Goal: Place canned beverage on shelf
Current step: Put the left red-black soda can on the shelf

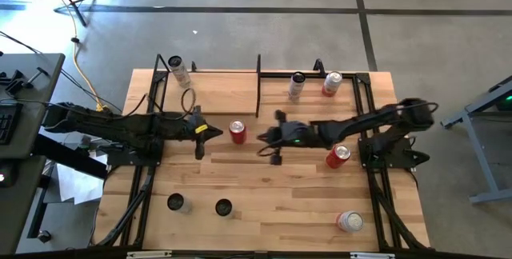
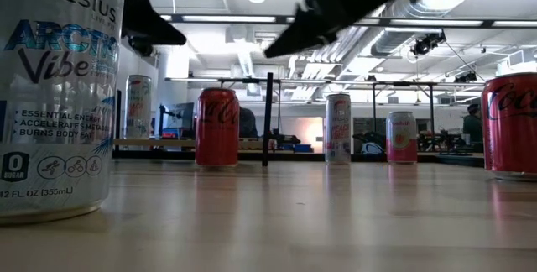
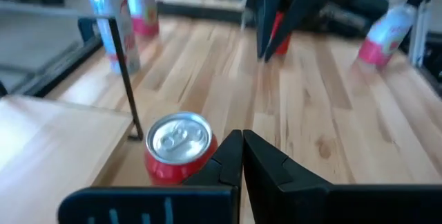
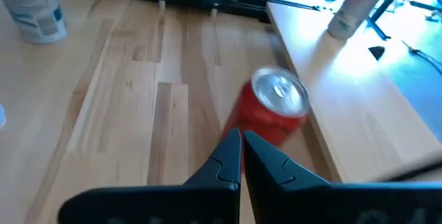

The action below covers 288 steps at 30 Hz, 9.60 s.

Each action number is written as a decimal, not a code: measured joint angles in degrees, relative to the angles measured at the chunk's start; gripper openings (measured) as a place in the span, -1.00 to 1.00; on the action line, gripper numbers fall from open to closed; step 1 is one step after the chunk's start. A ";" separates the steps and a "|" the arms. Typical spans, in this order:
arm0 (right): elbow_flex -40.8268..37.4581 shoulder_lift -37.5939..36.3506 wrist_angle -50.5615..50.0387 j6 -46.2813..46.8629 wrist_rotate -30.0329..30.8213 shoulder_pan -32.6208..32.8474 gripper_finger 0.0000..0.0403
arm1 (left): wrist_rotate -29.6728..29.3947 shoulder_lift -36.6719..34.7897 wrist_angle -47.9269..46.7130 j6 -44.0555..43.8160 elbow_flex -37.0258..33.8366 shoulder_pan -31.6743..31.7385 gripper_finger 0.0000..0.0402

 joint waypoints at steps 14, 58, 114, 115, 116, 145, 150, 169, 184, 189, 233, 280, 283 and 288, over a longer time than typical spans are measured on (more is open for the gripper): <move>-14.79 -17.05 2.89 -1.75 4.00 -0.04 -1.00 | 0.64 24.92 -42.85 1.62 37.26 2.90 -0.60; -14.79 -18.58 -1.66 -1.69 2.93 0.11 -1.00 | 12.22 58.65 -64.84 5.30 63.02 14.68 0.56; -14.79 -18.58 -2.08 -1.52 1.67 0.09 -1.00 | 3.69 46.90 -74.12 41.33 63.00 45.86 0.16; -14.79 -18.58 -2.06 -1.54 1.38 0.09 -1.00 | 2.90 47.39 -74.15 41.70 63.00 46.74 0.16; -14.79 -18.58 -2.05 -1.56 1.08 0.09 -1.00 | 2.32 47.83 -74.12 41.98 63.00 47.62 0.16; -14.79 -18.57 -2.06 -1.52 0.96 0.09 -1.00 | 6.01 49.89 -69.34 46.17 65.60 51.77 0.16; -14.79 -18.58 -2.06 -1.53 0.96 0.09 -1.00 | 5.96 49.89 -69.64 44.59 65.60 51.77 0.20; -14.79 -18.58 -2.15 -1.50 0.81 0.09 -1.00 | 5.72 52.38 -69.79 43.95 65.91 51.77 0.26; -14.79 -18.57 -2.30 -1.27 0.79 0.10 -1.00 | 2.86 52.02 -69.51 41.77 65.68 50.58 0.27; -14.79 -18.58 -2.32 -1.27 0.79 0.09 -1.00 | 2.94 51.16 -69.76 41.50 65.47 50.57 0.27; -14.79 -18.56 -2.26 -1.49 0.79 0.10 -1.00 | -0.14 43.78 -66.96 32.63 65.67 48.44 0.32; -14.76 -18.56 -1.00 -1.51 -1.60 0.11 -1.00 | -16.57 59.17 -57.07 26.01 65.62 42.20 -1.00; -14.76 -18.56 -1.01 -1.51 -1.60 0.10 -1.00 | -16.52 59.26 -57.74 25.84 65.62 42.20 -1.00; -14.76 -18.56 -1.12 -1.51 -1.60 0.11 -1.00 | -16.02 59.19 -61.11 24.85 65.62 41.80 -1.00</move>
